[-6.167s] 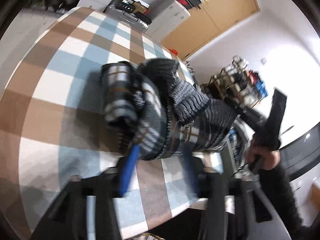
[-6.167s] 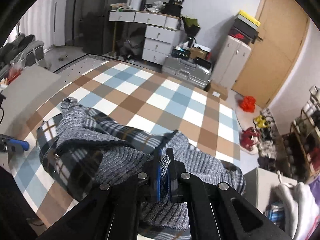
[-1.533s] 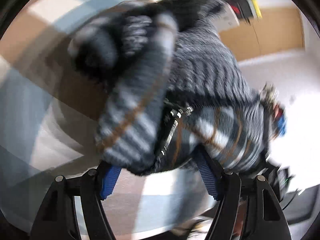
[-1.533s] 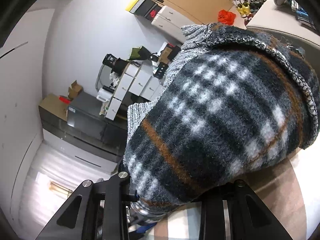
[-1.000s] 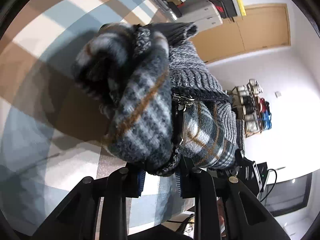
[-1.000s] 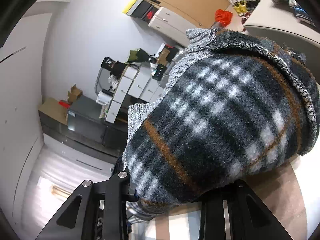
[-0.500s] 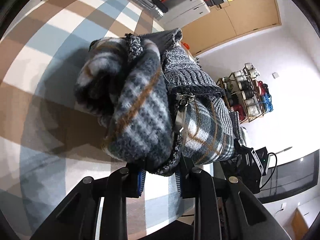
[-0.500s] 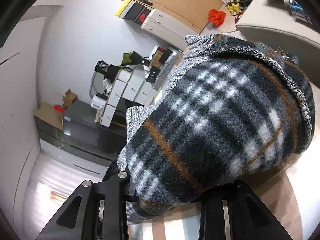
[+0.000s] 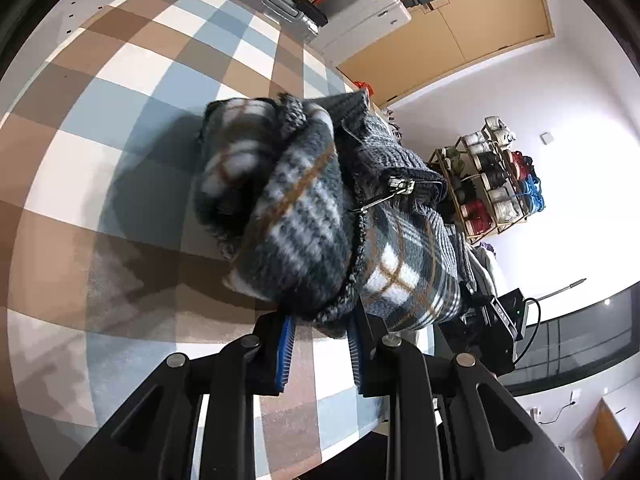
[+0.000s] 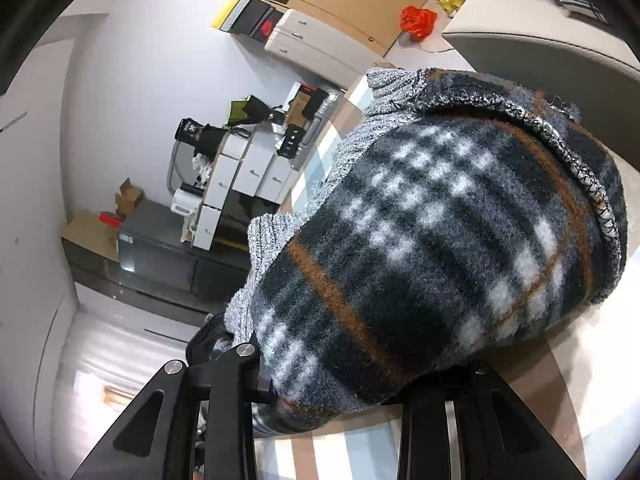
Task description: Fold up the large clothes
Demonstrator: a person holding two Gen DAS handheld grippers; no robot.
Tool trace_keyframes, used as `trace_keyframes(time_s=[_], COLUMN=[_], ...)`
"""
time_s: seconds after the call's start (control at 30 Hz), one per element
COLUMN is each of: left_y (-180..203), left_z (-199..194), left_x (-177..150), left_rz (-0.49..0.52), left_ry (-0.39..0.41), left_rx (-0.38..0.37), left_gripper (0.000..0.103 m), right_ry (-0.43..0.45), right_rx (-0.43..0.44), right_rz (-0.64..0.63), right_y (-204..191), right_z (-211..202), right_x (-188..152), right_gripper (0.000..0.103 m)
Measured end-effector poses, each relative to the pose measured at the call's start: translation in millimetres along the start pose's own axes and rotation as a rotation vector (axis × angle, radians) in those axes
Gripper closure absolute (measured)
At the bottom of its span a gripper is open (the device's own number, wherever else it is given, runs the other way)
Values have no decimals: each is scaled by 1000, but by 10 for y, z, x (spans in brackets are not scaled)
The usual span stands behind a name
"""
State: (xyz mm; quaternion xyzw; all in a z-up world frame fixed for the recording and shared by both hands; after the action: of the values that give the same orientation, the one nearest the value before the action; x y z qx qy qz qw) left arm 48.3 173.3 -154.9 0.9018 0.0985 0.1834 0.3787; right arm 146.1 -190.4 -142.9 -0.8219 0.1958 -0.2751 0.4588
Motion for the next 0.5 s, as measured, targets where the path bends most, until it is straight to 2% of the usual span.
trace_keyframes(time_s=[0.1,0.2,0.27,0.33,0.4,0.43,0.47,0.5], left_y=[-86,-179,-133,56,213,302,340,365], left_z=[-45,-37,-82,-164,-178,-134,-112,-50], left_x=[47,-29,-160,-358,-490,-564,-574,-564], left_rz=[-11,-62,-38,28,48,46,39,30], left_ry=[17,-6,-17,-17,-37,-40,-26,0], left_rx=[8,-36,-30,-37,-55,-66,-83,-71], left_gripper=[92,92,92,91,67,41,34,34], right_ry=[4,-2,-12,-15,-27,-25,-27,-29], right_rx=[-5,-9,-3,-11,-9,-10,-8,-5], right_rz=[13,21,26,25,27,28,29,30], right_y=[41,47,25,12,15,12,13,6], right_z=[-9,21,55,83,111,117,120,126], right_x=[22,25,2,-15,-24,-29,-29,-26], right_gripper=[73,73,73,72,72,72,72,72])
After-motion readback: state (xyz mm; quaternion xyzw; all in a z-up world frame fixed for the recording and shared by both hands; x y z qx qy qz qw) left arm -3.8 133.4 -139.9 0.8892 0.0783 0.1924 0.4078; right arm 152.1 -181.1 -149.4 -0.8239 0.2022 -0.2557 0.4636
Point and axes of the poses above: each gripper's, at about its wrist camera, not at the fingertips, and z roughly the way its jaws point, y to its right, x to its top, the point moved 8 cm from there along z, roughly the way its jaws point, and after that the axes turned 3 degrees about -y, right-handed, at the moved point
